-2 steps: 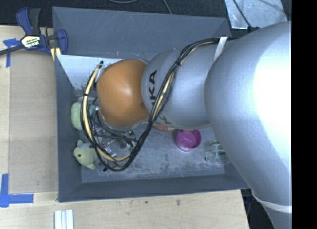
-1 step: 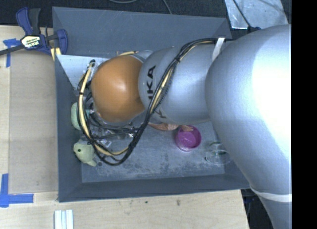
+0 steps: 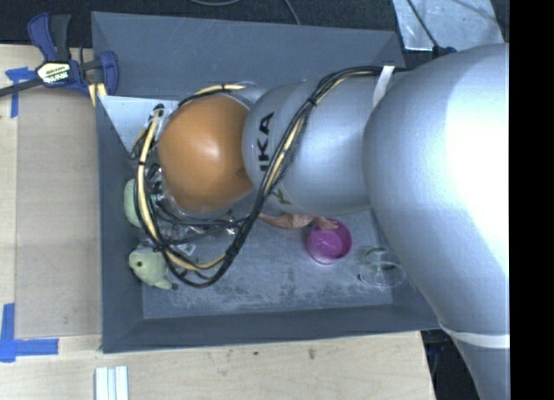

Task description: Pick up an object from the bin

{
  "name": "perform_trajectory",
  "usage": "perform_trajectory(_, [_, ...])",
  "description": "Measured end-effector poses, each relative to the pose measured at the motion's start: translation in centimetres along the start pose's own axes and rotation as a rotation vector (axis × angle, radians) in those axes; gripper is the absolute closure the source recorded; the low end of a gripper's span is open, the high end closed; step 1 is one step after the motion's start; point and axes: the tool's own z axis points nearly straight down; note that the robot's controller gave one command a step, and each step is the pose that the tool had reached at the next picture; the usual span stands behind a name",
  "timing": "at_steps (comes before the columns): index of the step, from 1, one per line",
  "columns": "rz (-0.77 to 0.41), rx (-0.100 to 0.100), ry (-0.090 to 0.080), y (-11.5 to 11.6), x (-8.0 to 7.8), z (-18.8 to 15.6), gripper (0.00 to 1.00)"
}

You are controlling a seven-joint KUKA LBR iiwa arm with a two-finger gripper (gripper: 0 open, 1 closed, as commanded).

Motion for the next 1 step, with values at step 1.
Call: perform_trajectory(1, [-0.056,-0.002,0.001,-0.01,0.02,-0.15,1.0])
